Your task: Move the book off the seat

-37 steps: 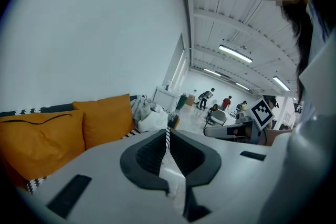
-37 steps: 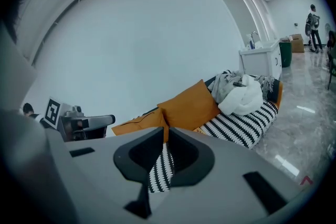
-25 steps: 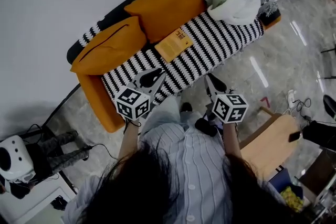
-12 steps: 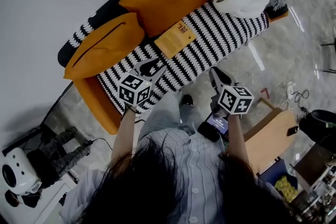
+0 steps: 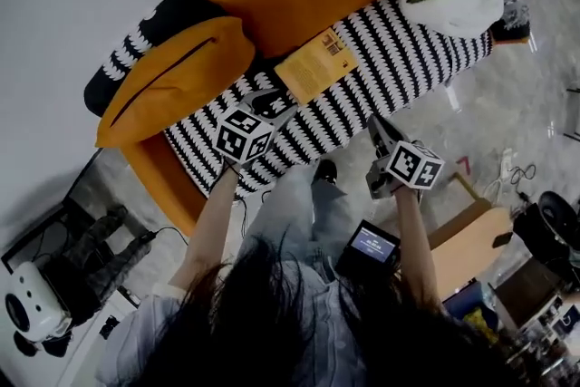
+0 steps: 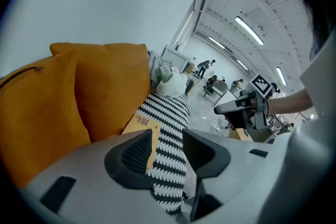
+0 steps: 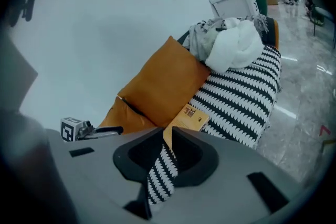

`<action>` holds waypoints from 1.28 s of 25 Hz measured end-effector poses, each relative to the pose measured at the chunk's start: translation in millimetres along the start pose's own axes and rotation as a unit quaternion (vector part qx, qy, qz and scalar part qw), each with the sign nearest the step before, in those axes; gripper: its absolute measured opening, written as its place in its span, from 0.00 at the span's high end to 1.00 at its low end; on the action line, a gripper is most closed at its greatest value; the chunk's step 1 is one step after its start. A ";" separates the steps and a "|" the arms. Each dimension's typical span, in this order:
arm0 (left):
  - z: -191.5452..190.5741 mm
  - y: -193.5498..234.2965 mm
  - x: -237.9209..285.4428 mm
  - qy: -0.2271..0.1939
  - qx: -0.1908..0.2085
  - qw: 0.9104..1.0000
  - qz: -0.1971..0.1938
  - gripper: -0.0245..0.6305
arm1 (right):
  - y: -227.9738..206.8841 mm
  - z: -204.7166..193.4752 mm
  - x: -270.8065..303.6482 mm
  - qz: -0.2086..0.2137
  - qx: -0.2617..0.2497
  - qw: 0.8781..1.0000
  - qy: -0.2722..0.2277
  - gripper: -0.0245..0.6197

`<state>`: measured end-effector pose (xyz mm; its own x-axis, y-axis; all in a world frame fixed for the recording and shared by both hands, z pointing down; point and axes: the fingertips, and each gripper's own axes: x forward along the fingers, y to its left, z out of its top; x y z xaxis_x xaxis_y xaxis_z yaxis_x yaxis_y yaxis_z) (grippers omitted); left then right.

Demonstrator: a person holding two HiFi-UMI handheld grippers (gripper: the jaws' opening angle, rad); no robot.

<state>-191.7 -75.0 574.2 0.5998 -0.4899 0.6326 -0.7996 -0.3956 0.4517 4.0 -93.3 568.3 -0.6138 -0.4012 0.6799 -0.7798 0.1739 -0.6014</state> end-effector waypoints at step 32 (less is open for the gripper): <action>-110.5 183.8 177.0 0.195 -0.042 0.980 0.007 0.54 | -95.9 -80.9 254.4 -0.055 0.147 0.982 0.106 0.64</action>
<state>-235.6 -148.6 838.7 0.5455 -0.1546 0.8237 -0.8170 -0.3170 0.4816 -87.4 -139.3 832.9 -0.5645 -0.2018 0.8004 -0.7924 -0.1392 -0.5940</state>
